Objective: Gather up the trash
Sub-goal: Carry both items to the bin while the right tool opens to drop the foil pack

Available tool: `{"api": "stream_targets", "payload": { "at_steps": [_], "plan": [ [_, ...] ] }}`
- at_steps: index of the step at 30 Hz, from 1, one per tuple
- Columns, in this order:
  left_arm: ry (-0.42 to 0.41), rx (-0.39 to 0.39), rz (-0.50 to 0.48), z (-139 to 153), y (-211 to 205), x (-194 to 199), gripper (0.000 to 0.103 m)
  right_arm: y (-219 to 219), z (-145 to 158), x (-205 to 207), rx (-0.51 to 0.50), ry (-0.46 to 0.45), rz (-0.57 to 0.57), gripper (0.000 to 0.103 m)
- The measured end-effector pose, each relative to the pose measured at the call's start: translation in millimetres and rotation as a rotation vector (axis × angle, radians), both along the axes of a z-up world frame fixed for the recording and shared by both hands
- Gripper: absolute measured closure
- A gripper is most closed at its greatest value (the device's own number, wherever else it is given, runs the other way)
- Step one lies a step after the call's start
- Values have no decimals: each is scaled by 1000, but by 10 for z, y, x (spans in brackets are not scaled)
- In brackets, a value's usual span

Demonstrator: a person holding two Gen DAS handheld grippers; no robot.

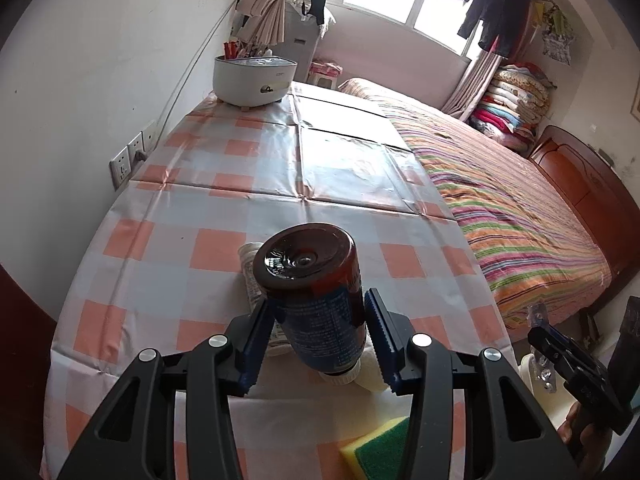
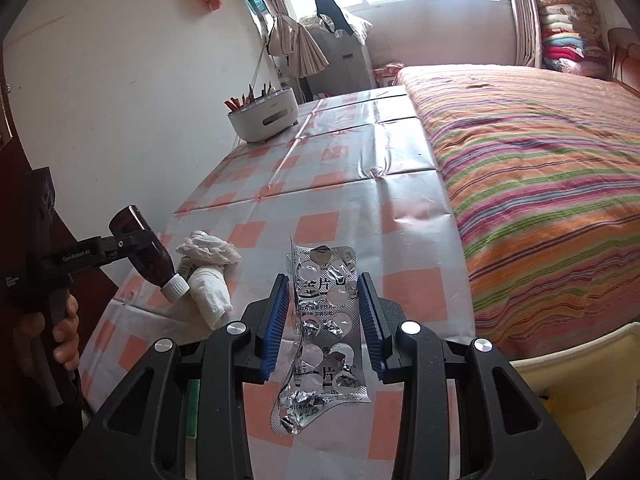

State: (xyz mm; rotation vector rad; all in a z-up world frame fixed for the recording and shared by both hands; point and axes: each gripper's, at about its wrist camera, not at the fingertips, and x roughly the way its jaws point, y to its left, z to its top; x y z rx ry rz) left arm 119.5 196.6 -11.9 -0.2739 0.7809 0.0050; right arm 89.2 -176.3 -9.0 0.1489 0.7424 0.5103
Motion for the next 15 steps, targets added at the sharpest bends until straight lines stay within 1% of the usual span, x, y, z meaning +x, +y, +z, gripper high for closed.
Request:
{"api": "stream_targets", "payload": {
  "at_steps": [6,15],
  "plan": [
    [-12,6,-80,29,-335,-74,58,-317,51,-125,5,-22,-44,69],
    [-33,-12,-220,103,-953,-162,58,-936,40,-277,2,-45,-146,69]
  ]
}}
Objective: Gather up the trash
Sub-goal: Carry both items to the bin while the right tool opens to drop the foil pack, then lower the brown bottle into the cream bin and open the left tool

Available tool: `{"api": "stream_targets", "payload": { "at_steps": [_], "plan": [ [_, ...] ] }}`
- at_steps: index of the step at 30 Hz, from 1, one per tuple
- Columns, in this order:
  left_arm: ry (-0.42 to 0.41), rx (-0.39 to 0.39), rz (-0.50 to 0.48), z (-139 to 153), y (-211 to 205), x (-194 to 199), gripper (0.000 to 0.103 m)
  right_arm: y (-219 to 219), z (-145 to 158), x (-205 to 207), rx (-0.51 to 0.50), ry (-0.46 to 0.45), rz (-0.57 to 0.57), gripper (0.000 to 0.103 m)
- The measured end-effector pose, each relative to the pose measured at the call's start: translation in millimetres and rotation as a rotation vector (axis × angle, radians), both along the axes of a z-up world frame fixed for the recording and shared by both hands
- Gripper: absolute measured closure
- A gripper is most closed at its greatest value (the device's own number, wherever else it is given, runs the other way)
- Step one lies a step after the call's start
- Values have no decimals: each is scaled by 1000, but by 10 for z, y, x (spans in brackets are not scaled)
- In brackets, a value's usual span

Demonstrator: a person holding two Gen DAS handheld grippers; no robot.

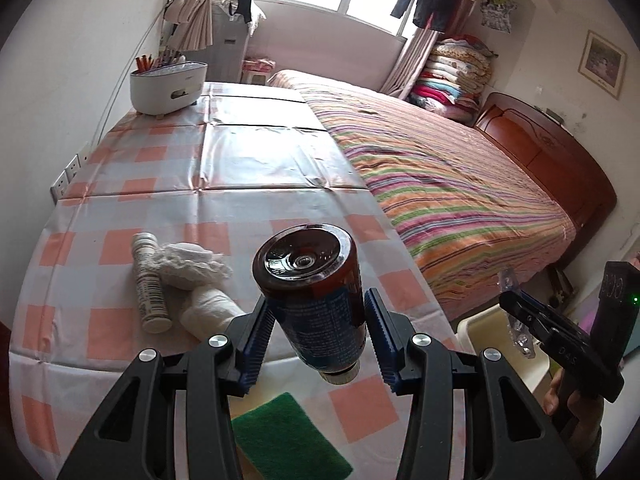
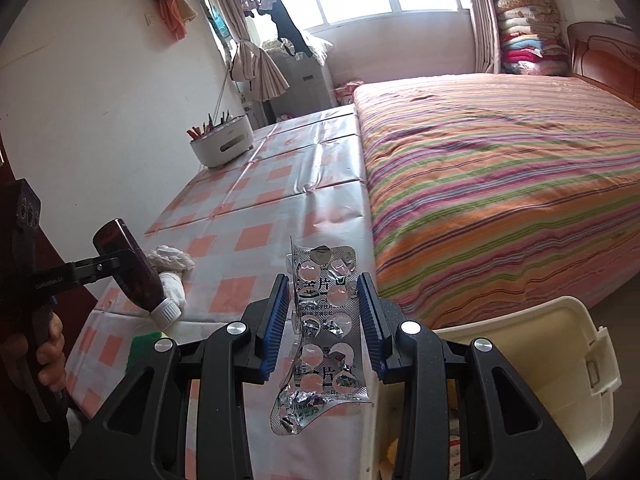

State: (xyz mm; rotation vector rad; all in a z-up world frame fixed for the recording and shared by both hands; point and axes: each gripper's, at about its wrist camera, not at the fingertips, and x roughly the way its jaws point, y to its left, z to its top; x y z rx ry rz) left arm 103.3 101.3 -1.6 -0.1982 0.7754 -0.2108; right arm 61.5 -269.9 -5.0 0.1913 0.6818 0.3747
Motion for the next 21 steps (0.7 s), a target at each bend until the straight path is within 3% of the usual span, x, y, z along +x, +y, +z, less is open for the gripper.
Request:
{"api": "stream_targets", "payload": {
  "at_steps": [10,17,21],
  "plan": [
    [0,16,-158,-45,-783,-66,58,-664,-113,-270,-8,-5,-120,69],
    [17,21,-244,-94,-1256,-121,58,-855,-164,-344,-7,4,-167,67],
    [27,18,-280,-105,-1458,-149,58,-934,-181,-335,11,14,-198,52]
  ]
}}
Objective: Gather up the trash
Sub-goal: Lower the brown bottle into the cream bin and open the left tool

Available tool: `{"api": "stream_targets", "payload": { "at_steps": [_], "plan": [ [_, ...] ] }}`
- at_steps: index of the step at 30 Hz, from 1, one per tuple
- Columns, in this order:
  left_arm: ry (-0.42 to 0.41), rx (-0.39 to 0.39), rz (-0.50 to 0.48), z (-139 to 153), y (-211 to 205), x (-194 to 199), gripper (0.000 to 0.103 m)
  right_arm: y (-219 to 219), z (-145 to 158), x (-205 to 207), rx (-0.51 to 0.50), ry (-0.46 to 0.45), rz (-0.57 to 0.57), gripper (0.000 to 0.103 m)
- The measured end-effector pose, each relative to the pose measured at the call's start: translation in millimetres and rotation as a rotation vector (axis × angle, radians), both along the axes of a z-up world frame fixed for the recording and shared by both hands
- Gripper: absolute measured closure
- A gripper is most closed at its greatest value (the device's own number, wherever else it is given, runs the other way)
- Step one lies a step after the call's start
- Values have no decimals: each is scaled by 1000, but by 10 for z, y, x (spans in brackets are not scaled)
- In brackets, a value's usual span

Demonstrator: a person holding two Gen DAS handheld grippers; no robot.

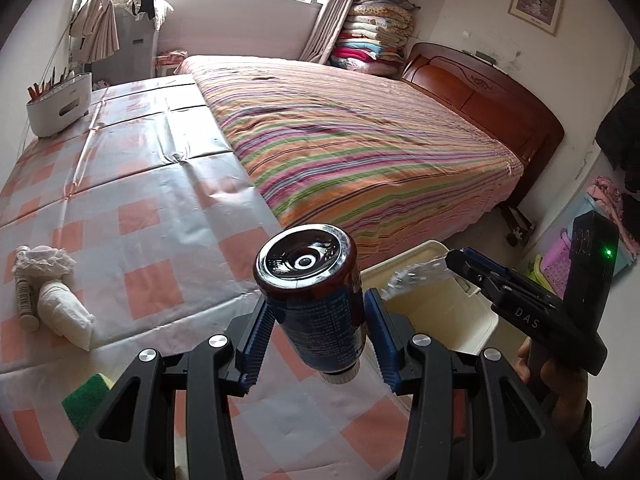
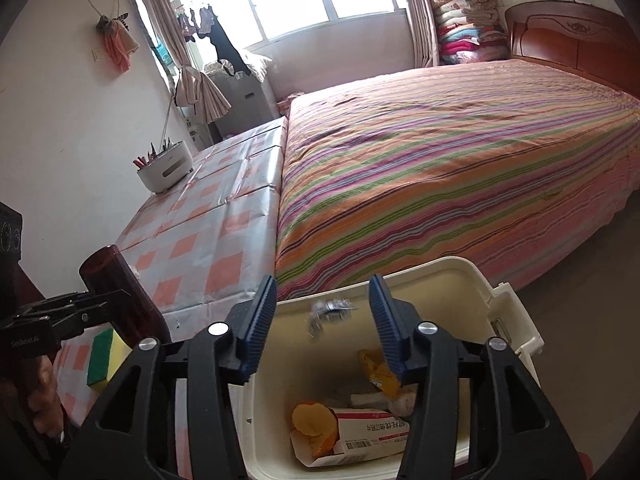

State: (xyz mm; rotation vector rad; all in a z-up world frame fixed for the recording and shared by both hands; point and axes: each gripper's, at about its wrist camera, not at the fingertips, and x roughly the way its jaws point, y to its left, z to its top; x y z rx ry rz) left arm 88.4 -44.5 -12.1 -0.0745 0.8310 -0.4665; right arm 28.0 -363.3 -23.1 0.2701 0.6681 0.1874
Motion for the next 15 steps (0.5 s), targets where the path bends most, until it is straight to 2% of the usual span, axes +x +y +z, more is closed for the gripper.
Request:
{"api": "stream_targets", "payload": {
  "at_steps": [15],
  "plan": [
    [27,6,-105,-48,-616,-69,58,-495,168,-157,159,-69,-151,46]
  ]
}}
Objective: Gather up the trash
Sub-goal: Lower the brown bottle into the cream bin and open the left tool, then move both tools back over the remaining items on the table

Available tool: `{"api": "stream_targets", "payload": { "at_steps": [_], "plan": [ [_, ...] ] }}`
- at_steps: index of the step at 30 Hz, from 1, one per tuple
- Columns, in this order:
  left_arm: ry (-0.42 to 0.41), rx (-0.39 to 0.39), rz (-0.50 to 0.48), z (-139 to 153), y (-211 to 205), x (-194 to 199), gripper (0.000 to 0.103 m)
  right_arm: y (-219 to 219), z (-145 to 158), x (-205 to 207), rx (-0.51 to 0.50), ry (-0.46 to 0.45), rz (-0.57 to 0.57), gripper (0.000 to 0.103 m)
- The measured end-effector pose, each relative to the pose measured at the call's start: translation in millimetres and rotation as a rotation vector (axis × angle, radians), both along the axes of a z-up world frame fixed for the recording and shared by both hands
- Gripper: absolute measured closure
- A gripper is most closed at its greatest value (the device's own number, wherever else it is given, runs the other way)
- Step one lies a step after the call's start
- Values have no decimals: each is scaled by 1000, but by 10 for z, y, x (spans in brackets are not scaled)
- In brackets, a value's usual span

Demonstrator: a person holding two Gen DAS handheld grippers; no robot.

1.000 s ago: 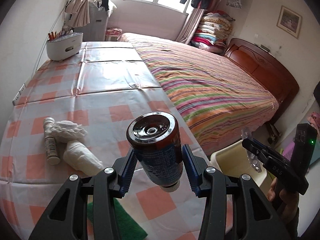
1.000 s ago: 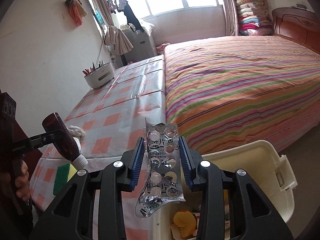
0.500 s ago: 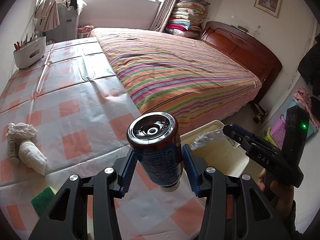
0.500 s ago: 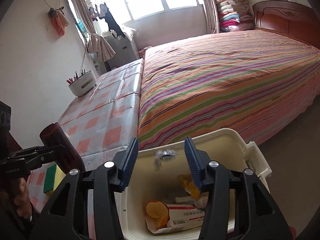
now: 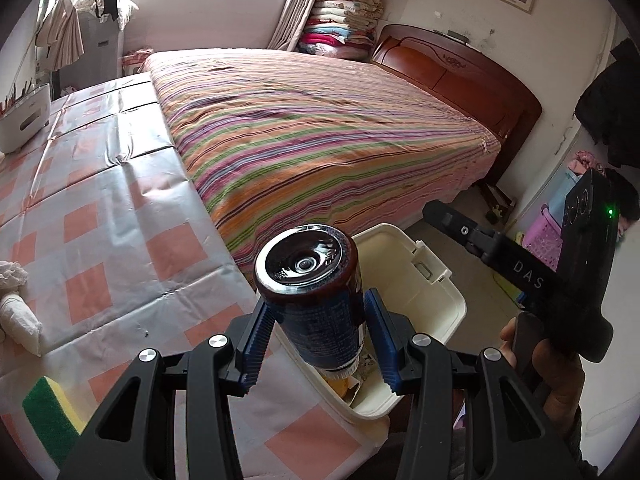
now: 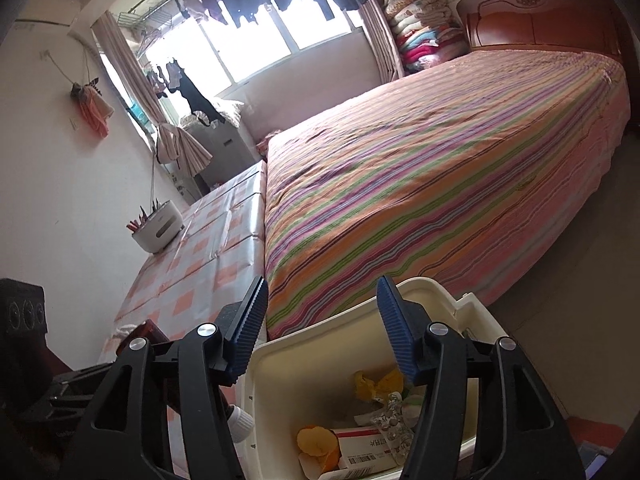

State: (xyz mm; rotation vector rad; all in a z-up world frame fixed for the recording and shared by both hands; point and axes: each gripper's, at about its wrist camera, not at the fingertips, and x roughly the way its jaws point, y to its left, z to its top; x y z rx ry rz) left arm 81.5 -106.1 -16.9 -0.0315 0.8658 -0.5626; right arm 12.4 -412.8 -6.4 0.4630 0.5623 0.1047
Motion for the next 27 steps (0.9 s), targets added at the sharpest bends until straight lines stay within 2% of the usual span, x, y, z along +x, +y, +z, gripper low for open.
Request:
{"api": "stream_targets", "payload": {
  "at_steps": [7,16,19,20,22,27],
  "plan": [
    [10,33,-39,-105,-293,46,58,-258,23,-57,49,-28,-90,42],
    [-13,52,-76,-155,-499,-7,57,-315,63,-97,73,-53,-129,40],
    [-63,73,-39,-109,-350,-74,57,-254,77,-92,73,-60,-121,36],
    [-76,89,-22,-91,-276,-94,55,-213,76,-76,70,-58,-111,35],
    [-99,102,14,-59,-95,-122,46,-120,66,-35,65,-54,-91,35],
    [-163,141,135,17,484,-129,42,210,88,64,45,-50,-24,34]
  ]
}}
